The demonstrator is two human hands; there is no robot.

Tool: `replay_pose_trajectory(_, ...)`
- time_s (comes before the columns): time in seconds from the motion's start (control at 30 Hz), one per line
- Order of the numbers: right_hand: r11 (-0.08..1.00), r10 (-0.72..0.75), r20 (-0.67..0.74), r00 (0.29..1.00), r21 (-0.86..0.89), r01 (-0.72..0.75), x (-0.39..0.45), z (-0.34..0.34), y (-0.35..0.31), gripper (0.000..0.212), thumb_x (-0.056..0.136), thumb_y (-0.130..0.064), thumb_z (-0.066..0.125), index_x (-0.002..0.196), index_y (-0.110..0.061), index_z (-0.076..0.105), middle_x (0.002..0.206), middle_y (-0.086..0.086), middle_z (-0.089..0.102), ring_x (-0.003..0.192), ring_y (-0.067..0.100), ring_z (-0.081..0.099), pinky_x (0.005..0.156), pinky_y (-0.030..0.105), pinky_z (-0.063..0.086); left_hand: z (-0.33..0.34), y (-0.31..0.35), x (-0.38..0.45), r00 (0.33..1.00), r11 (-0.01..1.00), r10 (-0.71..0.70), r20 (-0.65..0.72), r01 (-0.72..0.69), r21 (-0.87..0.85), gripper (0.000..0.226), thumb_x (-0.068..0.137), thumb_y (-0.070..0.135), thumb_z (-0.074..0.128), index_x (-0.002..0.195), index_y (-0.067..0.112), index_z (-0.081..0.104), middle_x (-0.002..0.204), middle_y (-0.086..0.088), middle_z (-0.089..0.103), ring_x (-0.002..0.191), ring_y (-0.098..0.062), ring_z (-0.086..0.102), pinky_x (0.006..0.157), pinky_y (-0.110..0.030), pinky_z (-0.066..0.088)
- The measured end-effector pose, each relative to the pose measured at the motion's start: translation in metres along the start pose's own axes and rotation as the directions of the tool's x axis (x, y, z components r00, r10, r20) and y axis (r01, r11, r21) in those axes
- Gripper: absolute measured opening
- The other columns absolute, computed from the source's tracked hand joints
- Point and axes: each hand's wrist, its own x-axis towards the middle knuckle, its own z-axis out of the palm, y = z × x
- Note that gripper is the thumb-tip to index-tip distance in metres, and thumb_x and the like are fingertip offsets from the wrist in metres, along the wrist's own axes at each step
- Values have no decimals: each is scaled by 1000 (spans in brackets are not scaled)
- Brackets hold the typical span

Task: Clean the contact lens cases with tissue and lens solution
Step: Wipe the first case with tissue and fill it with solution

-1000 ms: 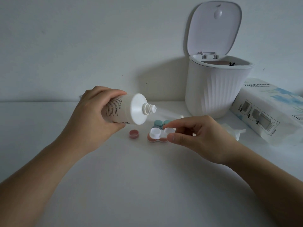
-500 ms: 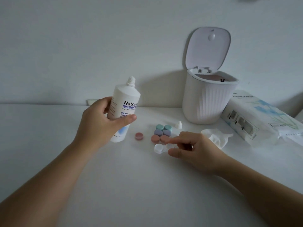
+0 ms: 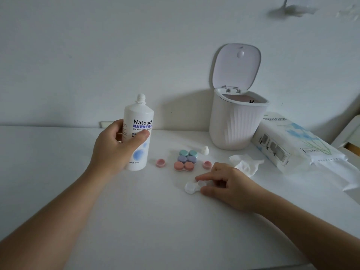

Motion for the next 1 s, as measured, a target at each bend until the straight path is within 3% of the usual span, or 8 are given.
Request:
replay_pose_trajectory(0.13, 998, 57, -95, 994, 15, -56, -2, 3, 2, 38, 86, -40, 76, 122, -35, 67, 79, -10, 48, 76, -10, 50, 71, 6, 36, 1, 0, 0, 1000, 999, -23, 19, 23, -42, 31, 64, 57, 70, 93, 47, 65, 89, 26, 72, 79, 3, 66, 68, -25, 46)
replay_pose_trajectory(0.23, 993, 107, -193, 975, 69, -95, -10, 8, 2, 21, 80, -41, 78, 93, -36, 61, 71, -11, 49, 64, 1, 47, 63, 10, 39, 1, 0, 1, 999, 998, -27, 23, 28, -53, 41, 60, 63, 68, 98, 50, 61, 90, 28, 71, 77, 5, 65, 67, -24, 45)
replay_pose_trajectory(0.33, 995, 91, -215, 972, 55, -81, -14, 12, -1, 26, 71, -53, 71, 78, -32, 58, 69, -10, 50, 65, 4, 48, 60, 14, 39, 1, 0, 0, 999, 999, -15, 34, 17, -44, 39, 61, 61, 70, 98, 52, 60, 91, 31, 70, 79, 8, 65, 67, -22, 45)
replay_pose_trajectory(0.53, 994, 113, -157, 981, 18, -111, -8, 18, -12, 46, 60, -72, 64, 84, -33, 66, 81, -7, 55, 78, 5, 51, 69, 22, 46, 2, 1, -2, 999, 1000, 2, 49, -1, -29, 43, 61, 61, 71, 101, 51, 60, 91, 31, 70, 80, 7, 66, 68, -21, 45)
replay_pose_trajectory(0.7, 992, 126, -110, 986, 47, -121, -1, 21, -17, 42, 62, -68, 70, 91, -37, 68, 77, -6, 54, 93, -20, 48, 71, 6, 38, 2, 0, -2, 998, 1000, 20, 58, -19, -19, 45, 60, 62, 73, 102, 51, 60, 93, 31, 71, 83, 8, 68, 69, -19, 46)
replay_pose_trajectory(0.77, 991, 132, -110, 985, 46, -127, 0, 22, -19, 42, 62, -67, 71, 91, -36, 69, 72, -8, 51, 103, -9, 54, 73, 10, 44, 2, -1, -1, 998, 1000, 24, 58, -23, -20, 43, 59, 63, 74, 99, 56, 59, 93, 32, 71, 84, 8, 68, 70, -20, 47)
replay_pose_trajectory(0.83, 992, 124, -122, 985, 41, -120, 1, 23, -22, 42, 62, -66, 71, 91, -36, 70, 71, -9, 51, 102, 5, 59, 82, 27, 53, 1, -2, 0, 998, 1000, 25, 56, -24, -20, 42, 59, 62, 76, 98, 58, 59, 94, 32, 71, 85, 8, 68, 71, -20, 48)
replay_pose_trajectory(1.0, 992, 107, -120, 987, 80, -98, 2, 23, -21, 44, 62, -68, 64, 93, -37, 71, 73, -10, 50, 112, 13, 60, 87, 36, 54, 0, -3, 2, 998, 999, 33, 56, -33, 6, 42, 63, 50, 81, 100, 46, 63, 95, 32, 71, 86, 9, 68, 72, -20, 48)
